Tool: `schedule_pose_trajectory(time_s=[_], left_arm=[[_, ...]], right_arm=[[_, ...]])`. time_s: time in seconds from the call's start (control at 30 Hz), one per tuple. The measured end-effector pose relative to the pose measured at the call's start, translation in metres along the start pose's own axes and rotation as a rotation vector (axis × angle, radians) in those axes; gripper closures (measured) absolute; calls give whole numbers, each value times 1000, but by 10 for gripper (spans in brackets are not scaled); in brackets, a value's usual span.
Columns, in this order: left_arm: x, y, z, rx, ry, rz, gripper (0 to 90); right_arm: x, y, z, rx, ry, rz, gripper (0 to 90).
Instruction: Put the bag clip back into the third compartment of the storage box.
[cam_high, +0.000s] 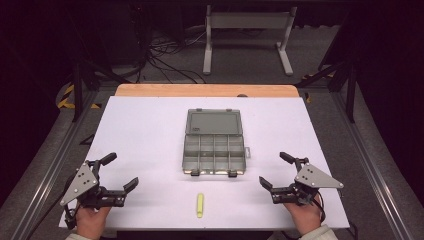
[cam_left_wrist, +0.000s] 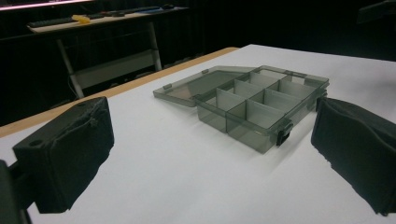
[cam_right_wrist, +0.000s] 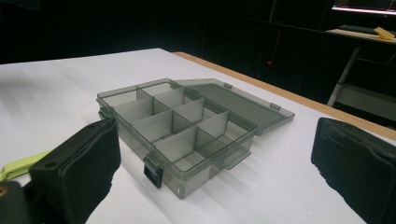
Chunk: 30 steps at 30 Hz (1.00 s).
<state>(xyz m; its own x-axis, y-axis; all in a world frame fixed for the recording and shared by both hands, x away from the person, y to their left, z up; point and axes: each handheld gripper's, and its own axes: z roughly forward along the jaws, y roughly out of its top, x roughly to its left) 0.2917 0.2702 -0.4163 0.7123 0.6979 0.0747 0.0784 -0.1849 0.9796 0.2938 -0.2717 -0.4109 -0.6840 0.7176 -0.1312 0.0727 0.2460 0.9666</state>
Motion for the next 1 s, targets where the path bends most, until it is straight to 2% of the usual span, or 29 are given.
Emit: schedule_pose_trajectory(time_s=[0.23,0.53,0.7,1.0], left_arm=[[-1,2,0,0,5,24,0],[-1,1,-1,5,17,29,0],[-2,0,1,17,27,34,1],[-1,0,0,21,21,39,2]], right_arm=[[2,1,0,5,2,-3,23],[4,5,6,21,24,-12,29],[9,15,16,36,76,-3,29],[29,37,39,35,168,-36,34]])
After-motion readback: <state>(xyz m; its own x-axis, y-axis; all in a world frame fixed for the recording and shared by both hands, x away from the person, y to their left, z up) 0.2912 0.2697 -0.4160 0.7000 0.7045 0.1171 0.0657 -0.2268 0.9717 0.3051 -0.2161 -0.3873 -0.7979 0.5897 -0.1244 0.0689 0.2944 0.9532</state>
